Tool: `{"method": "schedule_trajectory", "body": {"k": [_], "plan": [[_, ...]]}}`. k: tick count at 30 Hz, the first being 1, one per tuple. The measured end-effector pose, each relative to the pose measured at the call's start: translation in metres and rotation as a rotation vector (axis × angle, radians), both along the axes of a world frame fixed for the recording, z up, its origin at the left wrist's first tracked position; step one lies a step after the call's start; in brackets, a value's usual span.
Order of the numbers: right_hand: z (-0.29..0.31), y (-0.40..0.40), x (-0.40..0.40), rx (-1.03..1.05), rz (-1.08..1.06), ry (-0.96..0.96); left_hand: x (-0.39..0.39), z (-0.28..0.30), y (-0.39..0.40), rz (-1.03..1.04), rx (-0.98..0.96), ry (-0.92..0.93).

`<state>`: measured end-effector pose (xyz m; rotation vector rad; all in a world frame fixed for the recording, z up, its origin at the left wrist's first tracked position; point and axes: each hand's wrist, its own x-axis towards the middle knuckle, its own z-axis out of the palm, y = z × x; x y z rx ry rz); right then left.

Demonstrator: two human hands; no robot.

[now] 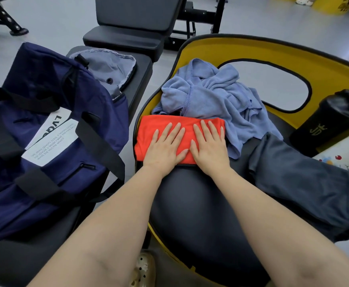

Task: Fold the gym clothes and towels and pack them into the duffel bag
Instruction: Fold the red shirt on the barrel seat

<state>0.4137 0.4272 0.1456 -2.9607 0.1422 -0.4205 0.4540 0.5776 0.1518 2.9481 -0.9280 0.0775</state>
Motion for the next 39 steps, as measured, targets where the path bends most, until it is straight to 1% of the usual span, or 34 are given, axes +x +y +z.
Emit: {"method": "schedule_trajectory", "body": {"k": [4,7,9,11,13,15,17,20,24,26,29,31,34,39], "plan": [[0.003,0.001,-0.001,-0.011,-0.004,0.033,0.0,0.0,-0.002,0.007,-0.005,0.017],[0.013,0.0,-0.003,-0.021,0.03,0.131,-0.003,0.006,-0.003,0.026,0.027,0.045],[0.021,-0.005,-0.008,-0.05,0.058,0.173,-0.008,0.014,-0.007,0.044,0.001,0.095],[0.03,-0.012,-0.018,-0.057,0.072,0.147,-0.017,0.024,-0.016,0.053,-0.108,0.135],[0.037,-0.023,-0.031,-0.055,0.05,0.098,-0.028,0.035,-0.032,0.035,-0.224,0.126],[0.043,-0.041,-0.046,-0.057,-0.006,0.068,-0.038,0.043,-0.053,-0.03,-0.293,0.115],[0.049,-0.062,-0.063,-0.068,-0.071,0.05,-0.048,0.047,-0.078,-0.106,-0.383,0.156],[0.06,-0.097,-0.09,-0.07,-0.153,0.042,-0.068,0.053,-0.113,-0.136,-0.546,0.333],[0.06,-0.137,-0.125,-0.031,-0.255,0.119,-0.087,0.043,-0.149,-0.083,-0.518,0.504],[0.055,-0.15,-0.14,-0.03,-0.308,0.184,-0.093,0.036,-0.16,-0.009,-0.574,0.672],[0.045,-0.161,-0.154,-0.006,-0.38,0.305,-0.097,0.033,-0.171,0.175,-0.706,0.944],[0.039,-0.163,-0.158,0.021,-0.394,0.362,-0.098,0.034,-0.177,0.277,-0.787,1.052],[0.032,-0.162,-0.158,0.028,-0.393,0.37,-0.097,0.034,-0.184,0.39,-0.912,1.14],[0.026,-0.157,-0.161,0.024,-0.393,0.343,-0.1,0.032,-0.184,0.426,-0.974,1.126]]}}
